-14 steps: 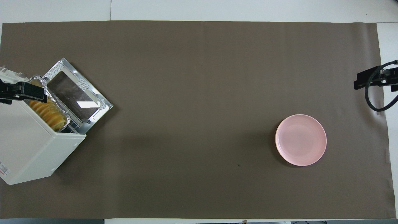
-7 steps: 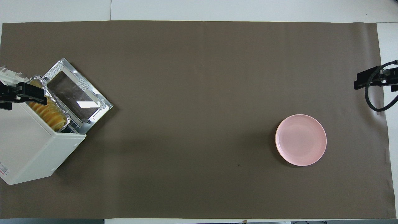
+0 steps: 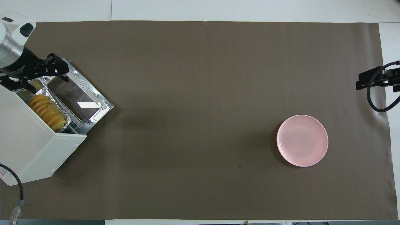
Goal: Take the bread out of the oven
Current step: 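Reach the left gripper down into the toaster oven toward the foil tray, then grasp the foil tray of bread with the left gripper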
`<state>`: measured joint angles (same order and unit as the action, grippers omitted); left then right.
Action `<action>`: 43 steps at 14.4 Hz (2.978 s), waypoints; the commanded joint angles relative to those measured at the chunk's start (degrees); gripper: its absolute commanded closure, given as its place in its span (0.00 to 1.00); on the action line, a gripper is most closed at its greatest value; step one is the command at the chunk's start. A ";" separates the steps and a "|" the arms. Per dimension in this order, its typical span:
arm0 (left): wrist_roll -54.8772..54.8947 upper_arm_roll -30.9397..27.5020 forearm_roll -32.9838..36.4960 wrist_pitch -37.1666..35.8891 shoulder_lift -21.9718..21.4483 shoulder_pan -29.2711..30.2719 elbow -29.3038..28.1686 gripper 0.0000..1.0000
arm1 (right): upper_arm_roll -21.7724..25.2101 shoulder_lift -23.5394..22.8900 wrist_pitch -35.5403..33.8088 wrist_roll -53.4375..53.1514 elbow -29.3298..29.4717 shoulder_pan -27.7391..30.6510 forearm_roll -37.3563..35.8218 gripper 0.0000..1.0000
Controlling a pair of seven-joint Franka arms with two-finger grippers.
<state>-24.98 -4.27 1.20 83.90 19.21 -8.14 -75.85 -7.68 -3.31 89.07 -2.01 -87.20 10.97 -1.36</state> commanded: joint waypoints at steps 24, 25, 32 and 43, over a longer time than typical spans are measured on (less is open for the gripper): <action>-20.29 -0.57 15.15 17.26 0.48 -0.83 -20.04 0.00 | -0.76 1.55 0.49 0.07 -1.83 0.89 -0.66 0.00; -20.28 -0.57 15.15 17.79 0.13 -0.39 -20.91 0.00 | -0.76 1.55 0.49 0.07 -1.83 0.89 -0.66 0.00; -19.85 -0.48 15.15 21.13 -0.75 -0.03 -23.65 0.00 | -0.67 1.55 0.49 0.07 -1.83 0.89 -0.66 0.00; -19.76 -0.48 15.15 24.82 -2.07 1.29 -27.51 0.32 | -0.76 1.55 0.49 0.07 -1.83 0.89 -0.66 0.00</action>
<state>-44.61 -5.13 14.88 106.51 19.47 -7.69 -99.78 -7.68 -3.31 89.07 -2.01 -87.20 10.97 -1.36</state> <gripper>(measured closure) 0.176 0.000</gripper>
